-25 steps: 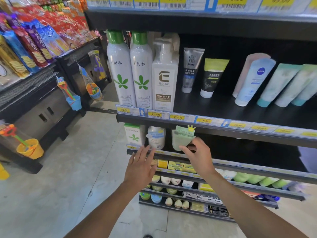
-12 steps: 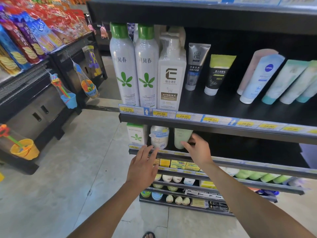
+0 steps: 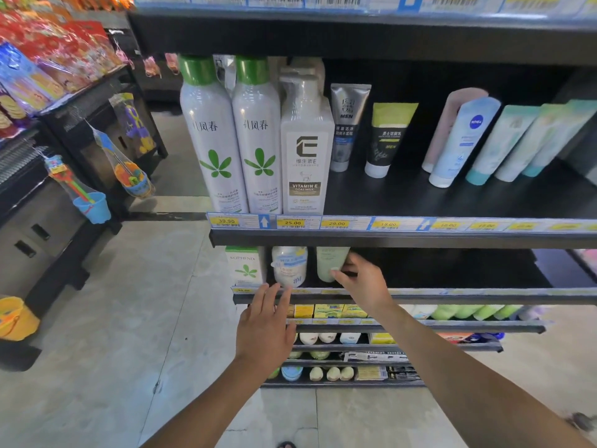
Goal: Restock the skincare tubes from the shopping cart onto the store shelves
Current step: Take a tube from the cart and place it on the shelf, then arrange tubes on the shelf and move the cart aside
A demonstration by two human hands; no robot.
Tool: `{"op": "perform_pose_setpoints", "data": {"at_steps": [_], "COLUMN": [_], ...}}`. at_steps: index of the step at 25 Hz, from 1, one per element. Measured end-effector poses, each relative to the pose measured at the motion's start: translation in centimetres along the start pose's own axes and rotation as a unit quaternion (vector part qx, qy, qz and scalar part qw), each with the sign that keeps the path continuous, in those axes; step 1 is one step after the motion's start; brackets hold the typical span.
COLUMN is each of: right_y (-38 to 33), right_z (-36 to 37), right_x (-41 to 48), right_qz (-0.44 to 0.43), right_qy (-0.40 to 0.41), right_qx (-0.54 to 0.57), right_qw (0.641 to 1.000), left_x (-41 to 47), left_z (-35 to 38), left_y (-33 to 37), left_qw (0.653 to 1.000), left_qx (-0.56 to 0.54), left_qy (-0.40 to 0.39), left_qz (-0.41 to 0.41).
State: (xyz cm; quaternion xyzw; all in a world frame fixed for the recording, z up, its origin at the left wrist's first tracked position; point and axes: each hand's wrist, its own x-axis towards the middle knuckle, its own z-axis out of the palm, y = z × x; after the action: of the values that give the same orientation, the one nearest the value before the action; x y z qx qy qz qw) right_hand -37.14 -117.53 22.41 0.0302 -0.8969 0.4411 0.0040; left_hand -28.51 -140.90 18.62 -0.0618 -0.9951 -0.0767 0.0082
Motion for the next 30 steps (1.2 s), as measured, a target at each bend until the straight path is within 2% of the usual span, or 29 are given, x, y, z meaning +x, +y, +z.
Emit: {"op": "perform_pose_setpoints", "data": {"at_steps": [5,9,12,16,19,22,27,30], "right_y": [1.2,2.4,3.0,3.7,3.7,4.3,6.7,8.9], "right_z": [-0.4,-2.2,-5.0,-9.8,-13.9,-19.2,-27.6,-32.2], "right_x": [-2.0,-4.9,-7.3,-11.5,-15.1,-20.1,-29.2,-34.8], "right_qz": [0.033,-0.002,-0.023,-0.049,-0.051,-0.048,-0.019,0.029], "right_qy": [0.005,0.034,0.046,0.097,0.135,0.180,0.238,0.268], "right_qx": [-0.082,-0.161,-0.203,-0.242,-0.268,-0.301,-0.332,-0.345], "right_qw": [0.996,0.986,0.978,0.964,0.953,0.935,0.913,0.899], "left_x": [0.3,0.2,-0.1,-1.5,-3.1,-5.5,-9.1,-10.9], "left_z": [-0.3,-0.8,-1.9,-3.5,-4.9,-6.5,-7.2,-7.1], "left_y": [-0.1,0.4,2.0,6.2,10.9,17.2,28.7,36.0], "left_qw": [1.000,1.000,0.999,0.993,0.985,0.975,0.954,0.942], "left_qx": [0.019,0.020,0.019,0.031,0.031,0.031,0.030,0.024], "left_qy": [-0.011,-0.018,-0.001,0.055,0.106,0.122,0.133,0.124], "left_qz": [0.008,0.008,0.028,0.096,0.136,0.183,0.267,0.311]}}
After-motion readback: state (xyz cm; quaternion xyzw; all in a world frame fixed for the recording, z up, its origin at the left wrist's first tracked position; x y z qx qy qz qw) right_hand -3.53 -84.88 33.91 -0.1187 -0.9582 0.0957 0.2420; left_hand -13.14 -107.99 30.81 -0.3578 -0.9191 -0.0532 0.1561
